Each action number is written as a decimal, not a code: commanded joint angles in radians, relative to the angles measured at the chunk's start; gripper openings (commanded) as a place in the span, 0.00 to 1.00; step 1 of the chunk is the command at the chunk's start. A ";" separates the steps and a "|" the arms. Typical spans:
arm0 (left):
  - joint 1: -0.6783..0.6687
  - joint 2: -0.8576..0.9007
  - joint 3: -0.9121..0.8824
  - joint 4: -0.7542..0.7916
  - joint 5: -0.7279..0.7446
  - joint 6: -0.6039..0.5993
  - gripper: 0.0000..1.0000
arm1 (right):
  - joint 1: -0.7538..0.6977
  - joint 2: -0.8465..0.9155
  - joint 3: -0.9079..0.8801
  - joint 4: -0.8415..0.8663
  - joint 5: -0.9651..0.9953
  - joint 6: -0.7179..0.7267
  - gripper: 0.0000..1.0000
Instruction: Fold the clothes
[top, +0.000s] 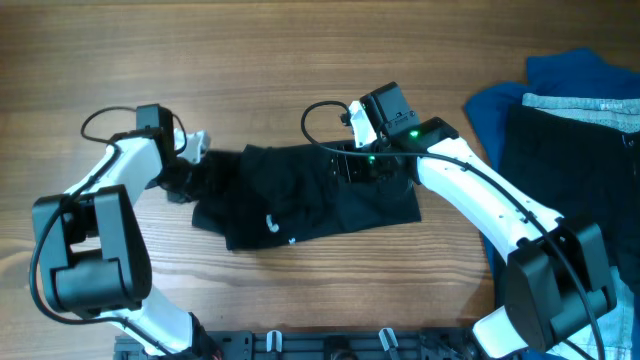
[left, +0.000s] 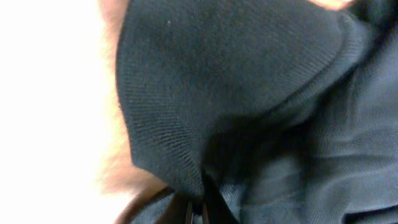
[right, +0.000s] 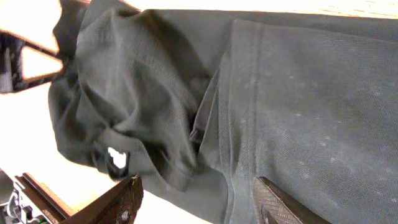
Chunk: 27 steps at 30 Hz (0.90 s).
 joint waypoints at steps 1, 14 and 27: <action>0.066 -0.081 0.081 -0.138 -0.244 -0.102 0.04 | -0.003 -0.018 0.010 -0.002 0.013 0.008 0.61; -0.027 -0.399 0.251 -0.230 -0.022 -0.275 0.04 | -0.159 -0.018 0.010 -0.051 0.018 0.059 0.63; -0.650 -0.274 0.251 0.079 -0.101 -0.601 0.04 | -0.321 -0.007 0.003 -0.180 0.274 0.240 0.84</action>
